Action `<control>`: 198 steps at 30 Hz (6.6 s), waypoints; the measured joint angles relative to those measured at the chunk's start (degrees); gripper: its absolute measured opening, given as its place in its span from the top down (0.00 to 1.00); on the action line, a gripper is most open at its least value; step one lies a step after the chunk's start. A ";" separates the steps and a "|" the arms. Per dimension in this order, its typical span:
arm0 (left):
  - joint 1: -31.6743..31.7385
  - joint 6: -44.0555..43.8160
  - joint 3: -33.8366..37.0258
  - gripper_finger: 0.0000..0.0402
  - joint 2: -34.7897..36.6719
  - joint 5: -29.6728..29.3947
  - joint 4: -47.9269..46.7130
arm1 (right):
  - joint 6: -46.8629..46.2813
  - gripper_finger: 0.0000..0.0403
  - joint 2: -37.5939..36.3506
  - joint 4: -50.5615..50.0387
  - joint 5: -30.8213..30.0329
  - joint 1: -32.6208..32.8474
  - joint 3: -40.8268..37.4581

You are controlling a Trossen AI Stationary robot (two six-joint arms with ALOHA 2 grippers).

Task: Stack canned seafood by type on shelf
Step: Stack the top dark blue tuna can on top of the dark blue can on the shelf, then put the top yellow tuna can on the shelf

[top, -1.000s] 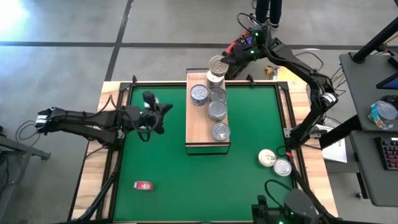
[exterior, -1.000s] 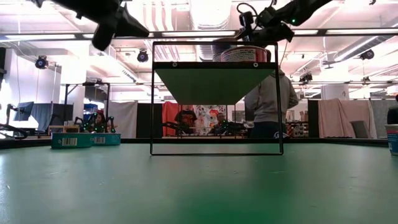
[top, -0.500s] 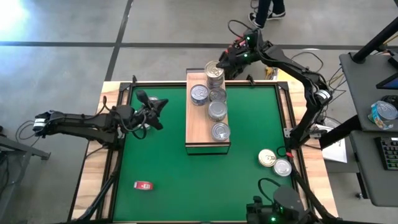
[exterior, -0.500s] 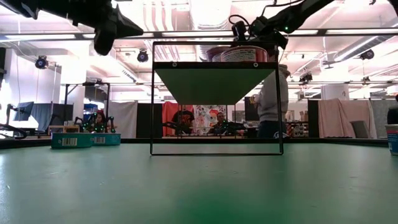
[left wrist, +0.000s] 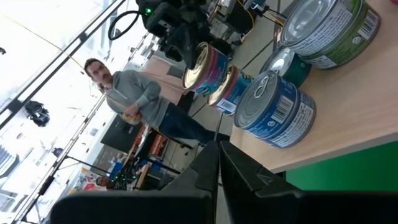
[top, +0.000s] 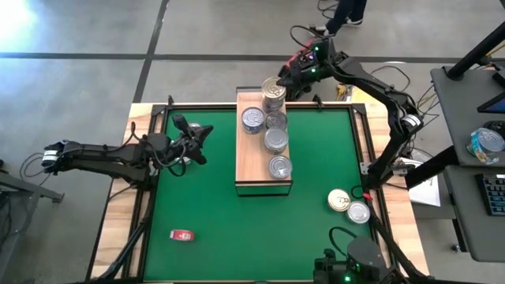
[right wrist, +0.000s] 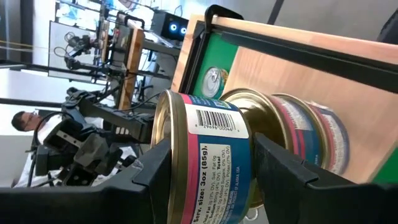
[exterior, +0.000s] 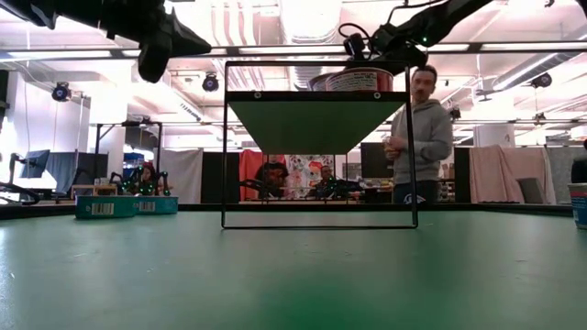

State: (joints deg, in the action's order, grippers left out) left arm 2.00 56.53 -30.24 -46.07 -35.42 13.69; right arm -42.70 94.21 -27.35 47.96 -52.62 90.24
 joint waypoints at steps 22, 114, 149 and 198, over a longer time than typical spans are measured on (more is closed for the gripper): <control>0.12 -0.03 0.02 1.00 -0.46 0.01 -0.07 | -0.92 0.56 -0.02 -0.20 -1.61 0.00 0.00; 0.28 -1.53 0.07 1.00 -0.46 0.02 -0.92 | 7.85 0.22 -0.39 -1.36 -9.13 3.70 0.50; 0.27 -2.70 0.07 1.00 -0.46 0.03 -0.98 | 25.81 0.22 -1.89 -4.47 -20.89 7.80 0.57; 16.01 -15.41 -8.62 1.00 -11.17 28.44 2.29 | 40.37 0.22 -15.93 -14.34 -70.53 30.45 -0.22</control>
State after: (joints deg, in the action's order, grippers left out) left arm 18.01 41.12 -38.86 -57.23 -6.97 15.97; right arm -2.32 78.28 -41.69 -22.57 -22.17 90.02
